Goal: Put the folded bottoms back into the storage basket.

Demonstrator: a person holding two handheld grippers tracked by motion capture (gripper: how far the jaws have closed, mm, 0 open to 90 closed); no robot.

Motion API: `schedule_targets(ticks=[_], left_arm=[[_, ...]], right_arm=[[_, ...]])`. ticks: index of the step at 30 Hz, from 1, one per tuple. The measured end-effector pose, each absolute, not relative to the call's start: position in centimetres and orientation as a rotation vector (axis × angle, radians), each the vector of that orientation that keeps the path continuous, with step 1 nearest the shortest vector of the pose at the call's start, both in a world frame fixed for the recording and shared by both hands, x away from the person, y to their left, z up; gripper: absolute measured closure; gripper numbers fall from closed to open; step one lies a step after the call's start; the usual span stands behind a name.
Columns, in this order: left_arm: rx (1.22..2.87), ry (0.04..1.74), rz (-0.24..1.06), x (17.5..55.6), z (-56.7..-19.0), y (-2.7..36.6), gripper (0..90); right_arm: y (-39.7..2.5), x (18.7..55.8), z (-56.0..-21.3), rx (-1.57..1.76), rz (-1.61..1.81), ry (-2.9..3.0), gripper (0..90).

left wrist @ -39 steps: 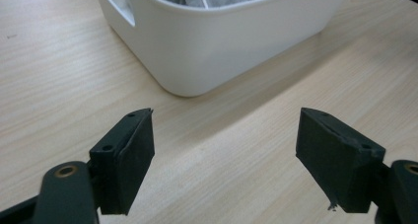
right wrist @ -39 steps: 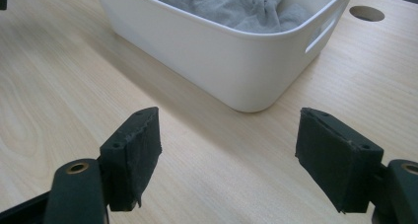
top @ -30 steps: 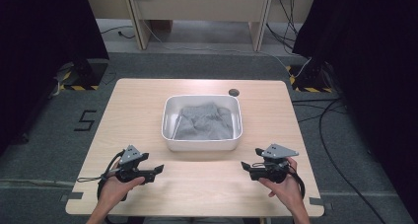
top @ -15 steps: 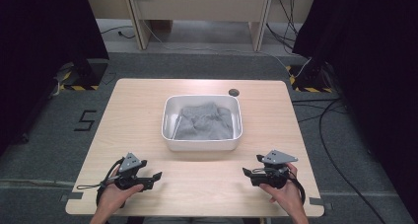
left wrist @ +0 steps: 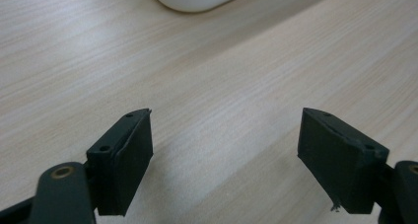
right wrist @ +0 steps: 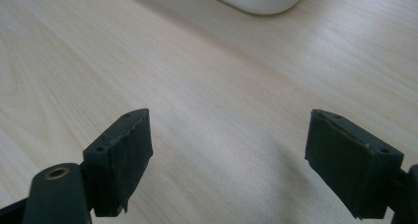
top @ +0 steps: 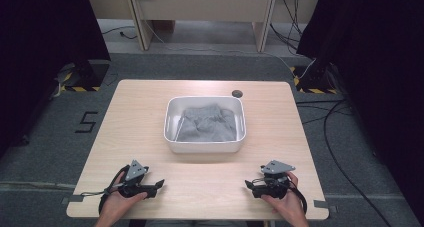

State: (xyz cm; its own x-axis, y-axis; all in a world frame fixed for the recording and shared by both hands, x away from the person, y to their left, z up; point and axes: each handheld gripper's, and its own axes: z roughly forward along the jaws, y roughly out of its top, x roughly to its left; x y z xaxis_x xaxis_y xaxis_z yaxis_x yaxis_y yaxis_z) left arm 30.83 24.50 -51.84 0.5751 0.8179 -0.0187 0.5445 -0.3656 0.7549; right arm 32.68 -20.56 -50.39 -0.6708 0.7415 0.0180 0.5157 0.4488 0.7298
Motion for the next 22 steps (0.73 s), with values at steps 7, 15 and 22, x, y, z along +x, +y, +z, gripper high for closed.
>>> schedule_targets(ticks=[7, 15, 22], left_arm=[[2.062, 1.095, 0.464, 30.4, -52.3, 24.8, 17.2], [2.069, 1.100, 0.460, 30.6, -52.3, 24.8, 13.7], [2.067, 1.101, 0.461, 30.6, -52.3, 24.8, 13.6]], right_arm=[[-20.6, 32.3, -51.2, 1.077, 1.010, 2.427, 18.9], [-20.5, 32.2, -51.6, 1.065, 1.009, 2.407, 15.3], [-20.5, 32.3, -51.6, 1.073, 1.015, 2.398, 15.3]])
